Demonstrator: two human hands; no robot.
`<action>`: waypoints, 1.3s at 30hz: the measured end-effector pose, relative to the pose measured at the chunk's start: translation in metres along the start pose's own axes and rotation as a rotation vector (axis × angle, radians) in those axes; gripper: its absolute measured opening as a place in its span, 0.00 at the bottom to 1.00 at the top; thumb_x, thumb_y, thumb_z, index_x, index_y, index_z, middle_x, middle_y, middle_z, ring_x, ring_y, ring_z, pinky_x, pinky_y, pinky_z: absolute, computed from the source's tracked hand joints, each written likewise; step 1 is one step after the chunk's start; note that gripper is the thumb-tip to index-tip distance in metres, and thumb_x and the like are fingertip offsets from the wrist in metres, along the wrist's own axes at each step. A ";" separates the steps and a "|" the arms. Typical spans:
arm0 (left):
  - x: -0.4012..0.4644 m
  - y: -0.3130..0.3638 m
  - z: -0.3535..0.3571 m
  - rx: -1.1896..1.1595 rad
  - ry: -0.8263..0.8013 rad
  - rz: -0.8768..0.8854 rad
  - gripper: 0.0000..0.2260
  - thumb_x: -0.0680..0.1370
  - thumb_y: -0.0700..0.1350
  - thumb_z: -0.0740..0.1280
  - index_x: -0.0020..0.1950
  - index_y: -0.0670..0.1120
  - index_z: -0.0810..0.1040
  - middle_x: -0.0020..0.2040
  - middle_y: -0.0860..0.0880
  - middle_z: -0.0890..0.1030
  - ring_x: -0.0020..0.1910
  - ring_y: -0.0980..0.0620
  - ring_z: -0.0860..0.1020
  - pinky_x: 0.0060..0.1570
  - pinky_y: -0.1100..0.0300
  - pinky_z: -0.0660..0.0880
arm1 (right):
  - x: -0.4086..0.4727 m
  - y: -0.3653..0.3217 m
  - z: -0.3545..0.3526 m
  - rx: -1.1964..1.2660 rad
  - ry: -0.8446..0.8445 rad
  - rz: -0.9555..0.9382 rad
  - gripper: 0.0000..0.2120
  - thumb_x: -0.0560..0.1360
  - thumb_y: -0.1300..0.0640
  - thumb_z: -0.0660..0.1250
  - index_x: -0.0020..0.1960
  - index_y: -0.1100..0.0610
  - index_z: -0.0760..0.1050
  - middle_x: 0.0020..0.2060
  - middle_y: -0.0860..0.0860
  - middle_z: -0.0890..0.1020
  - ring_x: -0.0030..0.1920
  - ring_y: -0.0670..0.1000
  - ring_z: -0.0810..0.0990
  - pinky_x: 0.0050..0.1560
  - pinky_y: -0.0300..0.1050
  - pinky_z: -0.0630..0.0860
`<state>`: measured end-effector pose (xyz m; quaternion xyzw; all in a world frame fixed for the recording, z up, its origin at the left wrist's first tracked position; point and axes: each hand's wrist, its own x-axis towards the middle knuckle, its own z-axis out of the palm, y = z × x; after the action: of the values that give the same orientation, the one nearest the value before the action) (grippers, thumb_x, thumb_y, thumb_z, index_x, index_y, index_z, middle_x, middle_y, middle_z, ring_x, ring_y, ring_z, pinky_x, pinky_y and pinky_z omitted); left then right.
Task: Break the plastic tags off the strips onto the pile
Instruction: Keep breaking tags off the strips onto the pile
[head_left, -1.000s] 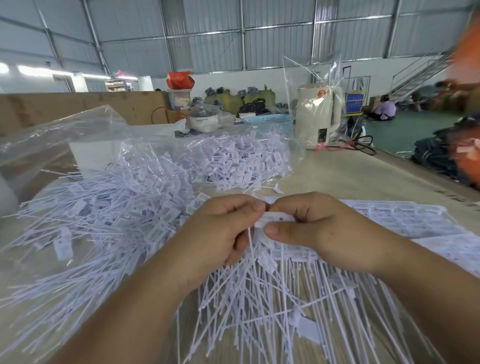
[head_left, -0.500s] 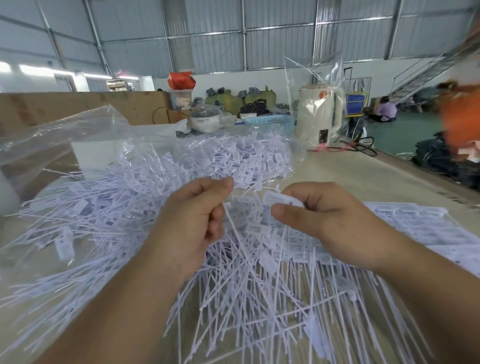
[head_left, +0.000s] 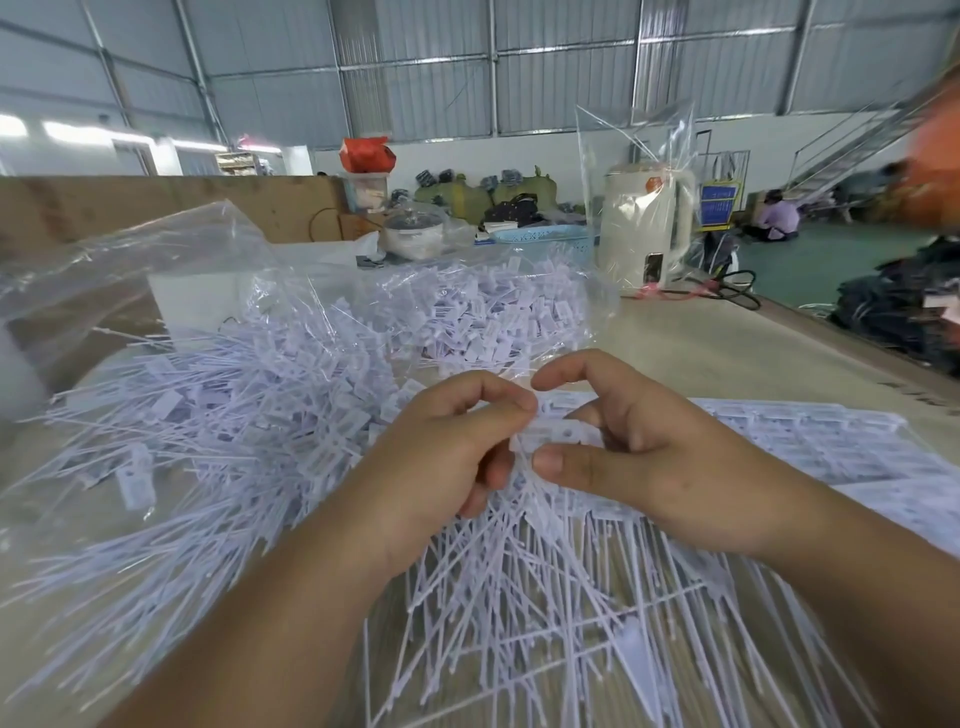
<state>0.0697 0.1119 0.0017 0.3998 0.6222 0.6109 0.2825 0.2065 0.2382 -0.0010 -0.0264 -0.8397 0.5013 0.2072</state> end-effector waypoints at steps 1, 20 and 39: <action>0.000 0.000 0.000 -0.044 -0.001 -0.022 0.07 0.78 0.47 0.66 0.43 0.49 0.81 0.23 0.50 0.70 0.20 0.54 0.63 0.21 0.67 0.61 | 0.000 0.000 0.000 0.012 0.006 -0.001 0.20 0.69 0.45 0.73 0.58 0.43 0.70 0.31 0.54 0.64 0.29 0.51 0.62 0.31 0.46 0.60; -0.005 -0.002 0.007 0.062 -0.163 -0.104 0.13 0.71 0.58 0.71 0.44 0.49 0.78 0.24 0.51 0.69 0.21 0.56 0.64 0.25 0.64 0.61 | -0.001 0.003 0.008 -0.107 -0.127 0.006 0.30 0.68 0.39 0.70 0.67 0.41 0.63 0.48 0.61 0.82 0.48 0.71 0.78 0.50 0.71 0.73; -0.003 -0.002 0.017 -0.331 0.084 0.009 0.12 0.78 0.44 0.66 0.37 0.50 0.85 0.24 0.51 0.69 0.20 0.56 0.64 0.20 0.65 0.63 | 0.003 -0.001 0.007 -0.450 0.236 -0.113 0.21 0.78 0.47 0.64 0.29 0.49 0.64 0.22 0.45 0.66 0.24 0.45 0.63 0.26 0.41 0.61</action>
<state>0.0850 0.1184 -0.0023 0.3245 0.5228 0.7224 0.3154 0.2014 0.2326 -0.0015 -0.0830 -0.9002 0.2829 0.3205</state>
